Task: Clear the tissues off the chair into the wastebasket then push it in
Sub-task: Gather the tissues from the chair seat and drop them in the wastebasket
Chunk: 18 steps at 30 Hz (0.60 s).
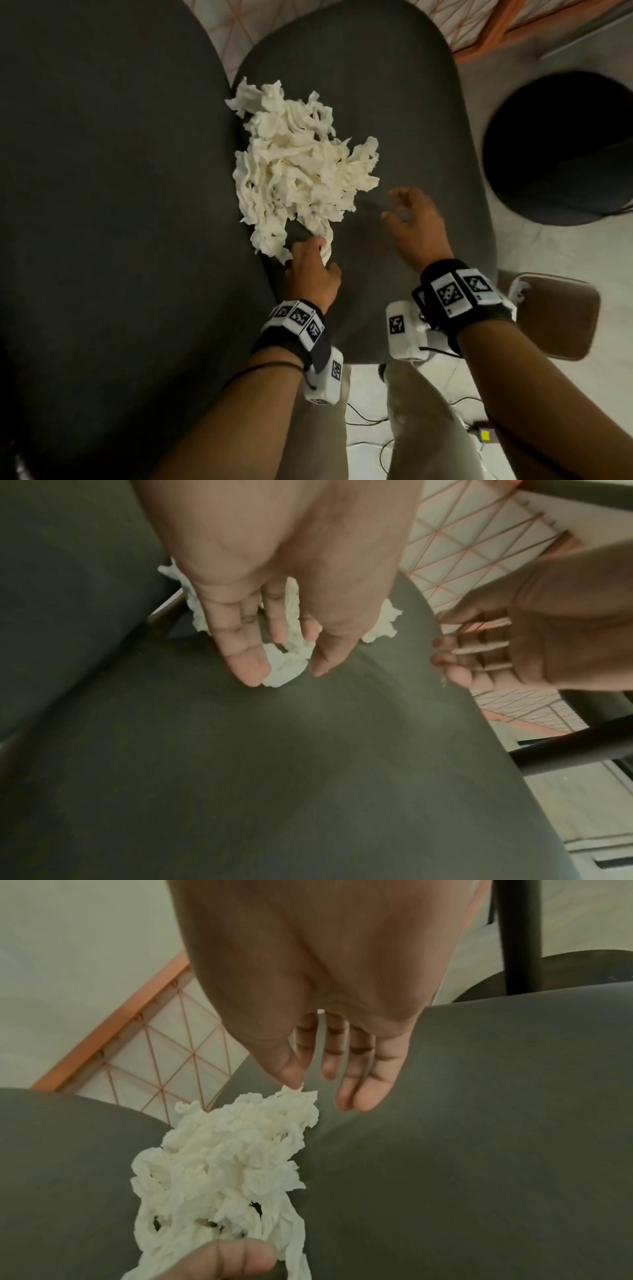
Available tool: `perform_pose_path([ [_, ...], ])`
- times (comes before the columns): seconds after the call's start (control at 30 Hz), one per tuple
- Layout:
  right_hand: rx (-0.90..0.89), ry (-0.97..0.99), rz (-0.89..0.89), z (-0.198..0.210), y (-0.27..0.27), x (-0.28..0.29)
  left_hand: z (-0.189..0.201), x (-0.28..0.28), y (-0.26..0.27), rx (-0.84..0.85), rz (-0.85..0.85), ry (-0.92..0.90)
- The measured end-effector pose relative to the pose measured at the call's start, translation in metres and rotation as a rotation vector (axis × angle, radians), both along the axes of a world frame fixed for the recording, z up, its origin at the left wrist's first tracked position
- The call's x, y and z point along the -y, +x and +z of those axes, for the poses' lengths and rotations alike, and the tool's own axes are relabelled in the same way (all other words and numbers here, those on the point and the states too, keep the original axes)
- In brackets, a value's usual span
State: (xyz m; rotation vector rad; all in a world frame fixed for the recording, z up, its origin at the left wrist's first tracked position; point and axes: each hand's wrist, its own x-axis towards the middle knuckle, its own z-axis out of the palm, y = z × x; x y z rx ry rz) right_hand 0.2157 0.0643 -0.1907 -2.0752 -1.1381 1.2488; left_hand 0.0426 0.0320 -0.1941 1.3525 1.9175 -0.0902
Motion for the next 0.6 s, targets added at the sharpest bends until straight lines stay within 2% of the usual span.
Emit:
perform_pose_path([
  [0.2, 0.045, -0.002, 0.100, -0.020, -0.001, -0.042, -0.020, -0.003, -0.001, 0.032, 0.042, 0.043],
  [0.33, 0.097, 0.022, 0.232, -0.041, 0.001, -0.060, -0.030, -0.001, -0.007, 0.102, 0.101, 0.039],
  [0.47, 0.103, 0.010, 0.316, -0.050, 0.003, -0.072, -0.015, 0.002, -0.003, 0.079, 0.180, 0.123],
  [0.6, 0.107, -0.050, 0.343, -0.052, 0.011, -0.082, 0.020, -0.003, 0.005, 0.086, 0.356, 0.187],
])
